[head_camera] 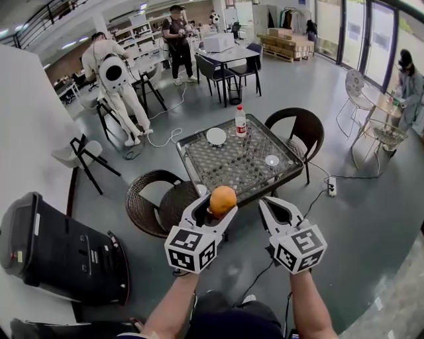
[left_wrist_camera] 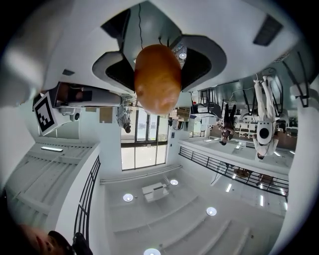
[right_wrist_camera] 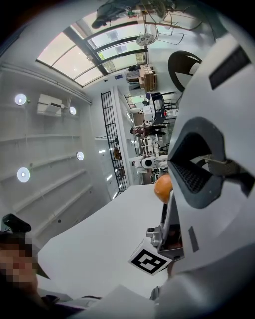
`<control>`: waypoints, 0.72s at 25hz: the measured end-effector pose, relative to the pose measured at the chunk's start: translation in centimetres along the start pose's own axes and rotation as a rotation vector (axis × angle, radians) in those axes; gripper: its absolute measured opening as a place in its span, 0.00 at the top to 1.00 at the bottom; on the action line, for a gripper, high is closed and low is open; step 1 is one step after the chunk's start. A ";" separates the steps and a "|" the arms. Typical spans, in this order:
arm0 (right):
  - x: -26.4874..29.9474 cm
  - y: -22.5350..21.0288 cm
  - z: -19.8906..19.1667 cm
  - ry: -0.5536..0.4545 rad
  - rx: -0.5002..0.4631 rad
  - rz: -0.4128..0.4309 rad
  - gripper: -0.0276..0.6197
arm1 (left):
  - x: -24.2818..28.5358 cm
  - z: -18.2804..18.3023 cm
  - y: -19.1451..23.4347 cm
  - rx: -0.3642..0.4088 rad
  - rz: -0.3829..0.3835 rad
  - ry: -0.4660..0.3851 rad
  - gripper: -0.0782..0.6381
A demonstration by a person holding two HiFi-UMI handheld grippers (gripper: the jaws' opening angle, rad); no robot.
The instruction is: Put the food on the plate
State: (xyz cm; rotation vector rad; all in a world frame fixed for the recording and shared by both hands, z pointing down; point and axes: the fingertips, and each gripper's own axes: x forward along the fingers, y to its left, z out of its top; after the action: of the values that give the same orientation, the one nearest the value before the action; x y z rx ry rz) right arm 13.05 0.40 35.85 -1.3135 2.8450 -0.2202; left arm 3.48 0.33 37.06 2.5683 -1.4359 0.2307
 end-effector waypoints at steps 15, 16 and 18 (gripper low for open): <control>2.7 -5.5 -0.3 0.011 -0.015 0.013 0.95 | 5.6 -1.2 0.9 -0.023 0.033 0.014 0.47; 3.1 -5.9 -0.3 0.010 -0.017 0.011 0.95 | 6.1 -1.2 1.2 -0.023 0.031 0.013 0.47; 4.2 -6.7 -0.3 0.012 -0.017 0.009 0.95 | 7.1 -1.1 1.9 -0.024 0.030 0.011 0.47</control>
State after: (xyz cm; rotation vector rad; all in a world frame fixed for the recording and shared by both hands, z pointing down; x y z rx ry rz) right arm 15.38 -7.03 37.24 -1.3067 2.8682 -0.2041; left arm 5.50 -6.23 39.95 2.5242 -1.4648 0.2308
